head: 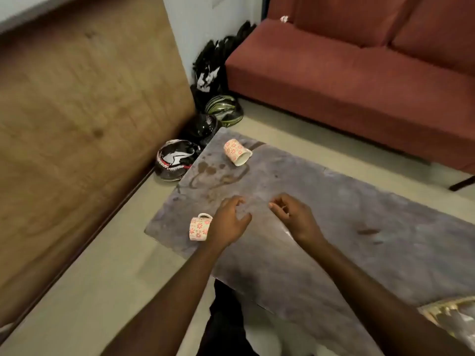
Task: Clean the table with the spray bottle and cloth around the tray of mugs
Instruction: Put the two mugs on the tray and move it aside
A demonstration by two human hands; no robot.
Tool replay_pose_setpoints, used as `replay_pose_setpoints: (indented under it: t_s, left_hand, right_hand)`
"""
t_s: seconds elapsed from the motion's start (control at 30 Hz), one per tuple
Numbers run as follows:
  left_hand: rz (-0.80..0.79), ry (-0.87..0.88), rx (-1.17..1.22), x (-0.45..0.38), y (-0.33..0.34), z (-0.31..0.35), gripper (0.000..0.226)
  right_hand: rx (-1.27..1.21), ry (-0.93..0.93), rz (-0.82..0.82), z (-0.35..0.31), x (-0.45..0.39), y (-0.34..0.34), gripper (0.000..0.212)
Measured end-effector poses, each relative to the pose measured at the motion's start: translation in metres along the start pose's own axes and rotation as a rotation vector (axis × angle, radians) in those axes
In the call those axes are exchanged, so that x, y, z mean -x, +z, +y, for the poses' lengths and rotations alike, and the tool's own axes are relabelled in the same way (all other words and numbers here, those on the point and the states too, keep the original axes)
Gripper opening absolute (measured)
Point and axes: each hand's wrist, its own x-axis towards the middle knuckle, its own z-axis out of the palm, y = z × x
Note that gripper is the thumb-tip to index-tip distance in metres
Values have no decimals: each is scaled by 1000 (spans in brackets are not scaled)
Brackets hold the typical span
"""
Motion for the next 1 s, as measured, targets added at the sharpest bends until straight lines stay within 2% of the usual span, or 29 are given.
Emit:
replay_pose_setpoints:
  t_s: [0.17, 0.3, 0.43, 0.53, 0.63, 0.67, 0.73, 0.87, 1.0]
  left_hand:
    - [7, -307, -42, -25, -22, -135, 42]
    - [-11, -506, -13, -42, -34, -196, 45]
    - [-108, -673, 132, -56, -28, -222, 45]
    - [-143, -769, 392, -61, -17, -226, 35]
    - [-193, -756, 551, -62, -10, -222, 35]
    - [-186, -725, 534, -63, -8, -218, 37]
    - [-107, -598, 403, -70, -3, -213, 39]
    - [-6, -297, 189, -96, -6, -201, 26]
    - [86, -34, -97, -125, -12, -203, 19]
  right_hand:
    - [102, 135, -377, 27, -49, 134, 17]
    - [179, 145, -558, 36, -72, 194, 34]
    - [206, 205, -576, 50, -88, 241, 48]
    - [179, 187, -559, 60, -96, 263, 62]
    - [143, 225, -546, 66, -97, 278, 73]
    - [111, 244, -512, 68, -97, 282, 75]
    - [41, 243, -402, 74, -99, 291, 74]
    - [-130, 257, -211, 81, -123, 304, 62]
    - [-118, 168, -118, 83, -152, 310, 57]
